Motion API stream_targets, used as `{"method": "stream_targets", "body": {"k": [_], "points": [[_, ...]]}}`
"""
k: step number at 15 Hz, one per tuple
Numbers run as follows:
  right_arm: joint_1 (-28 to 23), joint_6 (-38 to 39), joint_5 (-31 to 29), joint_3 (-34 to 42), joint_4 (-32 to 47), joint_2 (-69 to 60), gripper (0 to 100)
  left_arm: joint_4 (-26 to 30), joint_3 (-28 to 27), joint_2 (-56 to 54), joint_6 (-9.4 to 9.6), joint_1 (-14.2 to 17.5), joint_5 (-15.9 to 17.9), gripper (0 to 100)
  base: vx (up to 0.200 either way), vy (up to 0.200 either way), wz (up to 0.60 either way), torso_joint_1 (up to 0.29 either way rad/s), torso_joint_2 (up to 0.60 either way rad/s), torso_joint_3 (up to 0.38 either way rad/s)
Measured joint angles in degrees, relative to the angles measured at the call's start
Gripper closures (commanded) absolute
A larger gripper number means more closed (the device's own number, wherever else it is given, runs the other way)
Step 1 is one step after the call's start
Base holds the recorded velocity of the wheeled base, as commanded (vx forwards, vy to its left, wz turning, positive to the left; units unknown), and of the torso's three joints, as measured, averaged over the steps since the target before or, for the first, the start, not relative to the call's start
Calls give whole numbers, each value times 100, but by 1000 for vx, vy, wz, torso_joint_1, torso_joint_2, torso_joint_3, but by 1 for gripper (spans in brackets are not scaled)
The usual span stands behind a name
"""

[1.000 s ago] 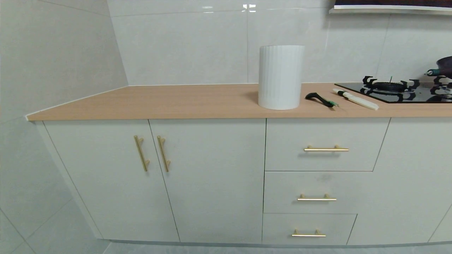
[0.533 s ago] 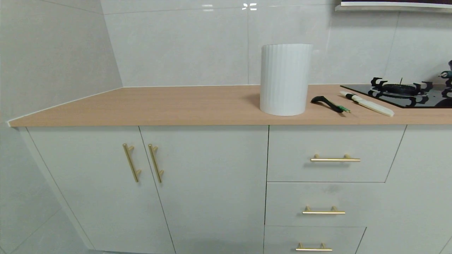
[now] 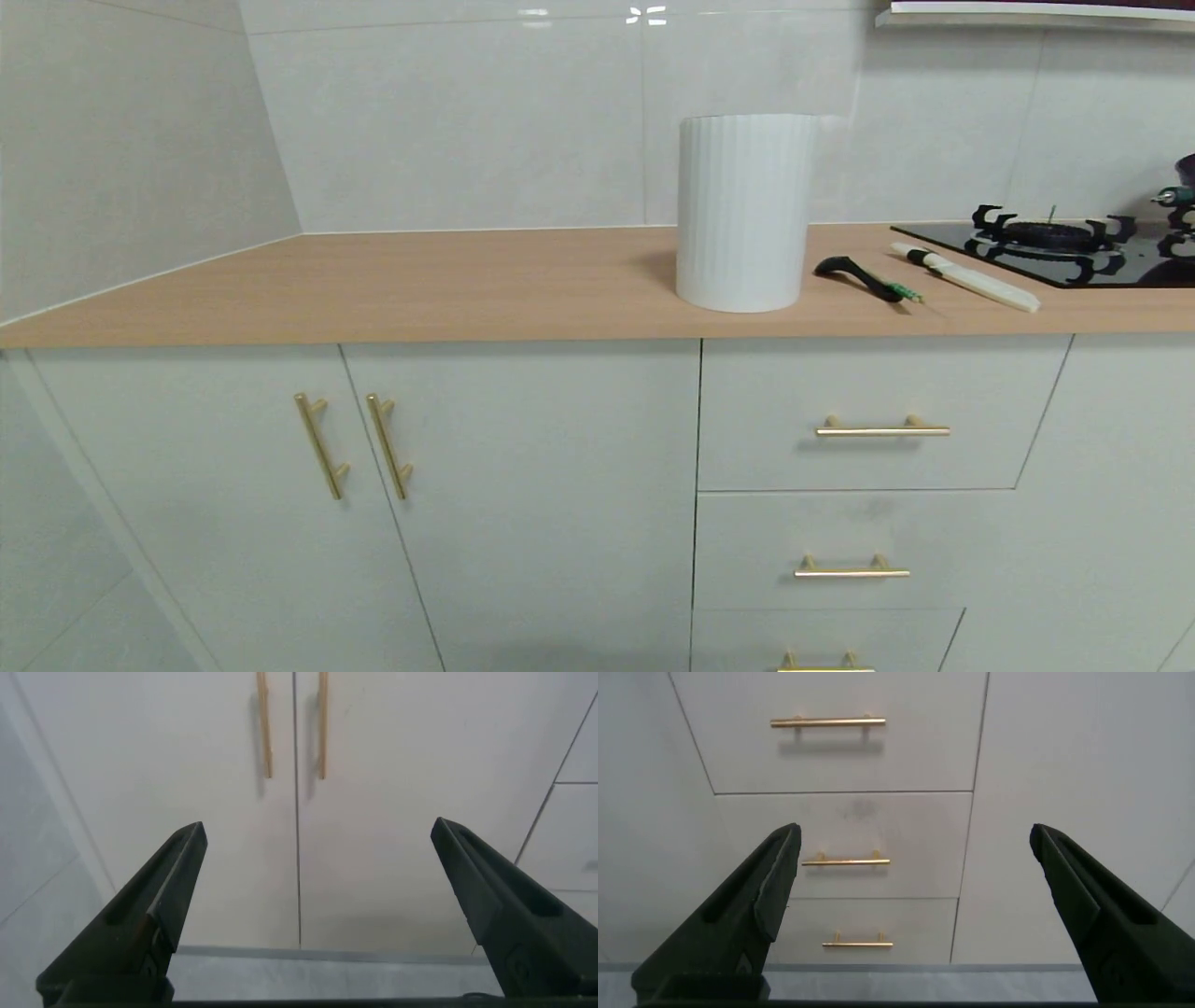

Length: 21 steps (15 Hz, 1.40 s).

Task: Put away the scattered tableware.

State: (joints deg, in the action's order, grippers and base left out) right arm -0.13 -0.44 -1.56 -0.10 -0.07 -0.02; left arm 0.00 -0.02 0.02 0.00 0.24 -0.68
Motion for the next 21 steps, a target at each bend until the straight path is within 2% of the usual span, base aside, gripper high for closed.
{"method": "stream_targets", "body": {"k": [13, 15, 17, 21], "points": [[0, -35, 154, -37, 7, 2, 0, 0, 2, 0, 0, 0, 0, 0, 0, 0, 0, 0, 0, 0], [38, 101, 456, -513, 72, 101, 0, 0, 2, 0, 0, 0, 0, 0, 0, 0, 0, 0, 0, 0], [132, 185, 668, -959, 138, 572, 0, 0, 2, 0, 0, 0, 0, 0, 0, 0, 0, 0, 0, 0], [429, 232, 935, -1575, 160, 2512, 0, 0, 2, 0, 0, 0, 0, 0, 0, 0, 0, 0, 0, 0]]}}
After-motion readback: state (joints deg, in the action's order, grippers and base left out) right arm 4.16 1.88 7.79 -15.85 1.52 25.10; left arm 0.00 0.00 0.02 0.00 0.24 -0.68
